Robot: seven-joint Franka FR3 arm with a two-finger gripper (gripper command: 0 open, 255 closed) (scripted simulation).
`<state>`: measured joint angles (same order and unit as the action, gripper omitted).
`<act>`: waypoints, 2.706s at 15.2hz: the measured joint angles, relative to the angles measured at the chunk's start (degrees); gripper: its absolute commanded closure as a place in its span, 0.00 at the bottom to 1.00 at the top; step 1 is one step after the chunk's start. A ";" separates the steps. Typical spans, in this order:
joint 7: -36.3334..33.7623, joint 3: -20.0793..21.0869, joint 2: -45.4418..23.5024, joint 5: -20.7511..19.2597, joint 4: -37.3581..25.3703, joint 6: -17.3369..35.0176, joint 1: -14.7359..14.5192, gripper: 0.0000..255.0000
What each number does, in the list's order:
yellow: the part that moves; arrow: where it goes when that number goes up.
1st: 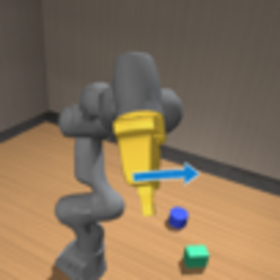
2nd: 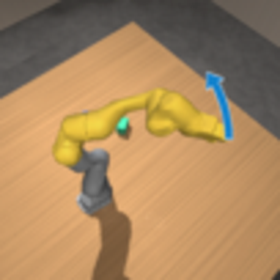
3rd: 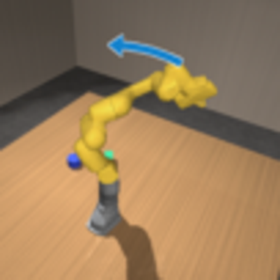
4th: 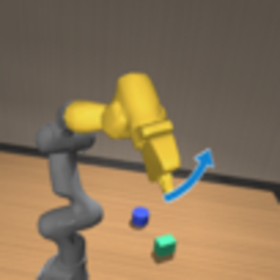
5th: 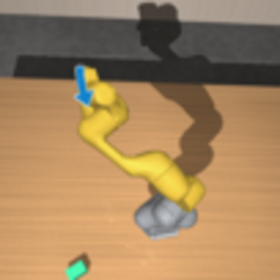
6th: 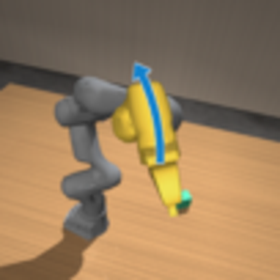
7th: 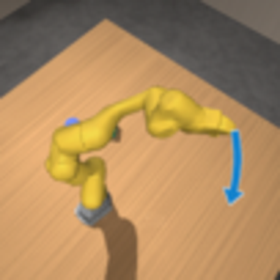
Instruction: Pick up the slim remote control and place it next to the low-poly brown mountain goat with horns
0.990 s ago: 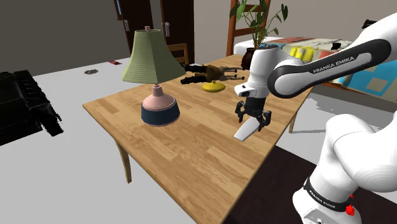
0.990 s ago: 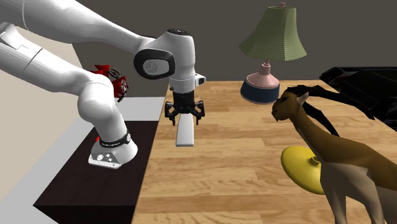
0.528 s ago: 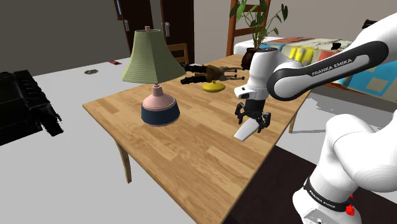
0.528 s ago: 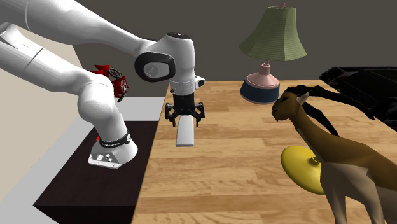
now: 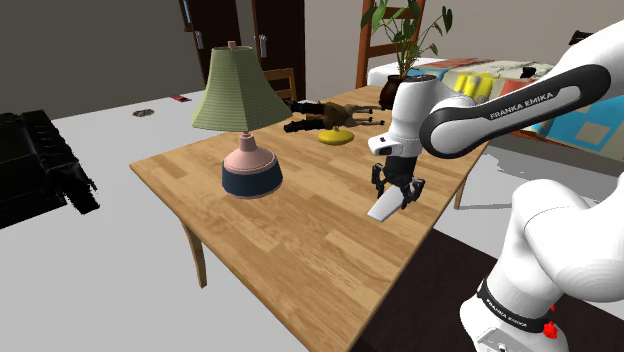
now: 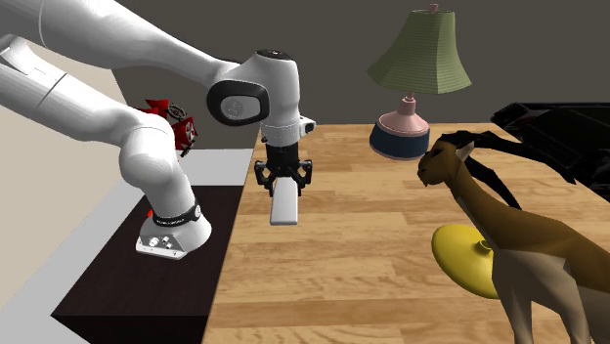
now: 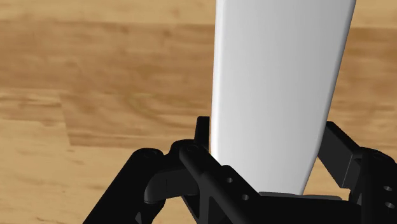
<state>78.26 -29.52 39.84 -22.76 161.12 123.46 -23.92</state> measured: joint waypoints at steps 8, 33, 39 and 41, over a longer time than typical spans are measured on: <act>0.08 1.14 1.71 0.93 -1.97 -3.65 -0.21 1.00; 1.09 7.14 6.35 6.11 -18.56 -24.81 -1.74 1.00; 1.42 8.08 6.04 6.99 -23.09 -29.02 -2.10 1.00; 1.41 8.52 5.97 7.33 -24.61 -30.51 -2.23 1.00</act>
<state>79.66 -21.00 45.81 -15.43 136.51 92.95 -26.15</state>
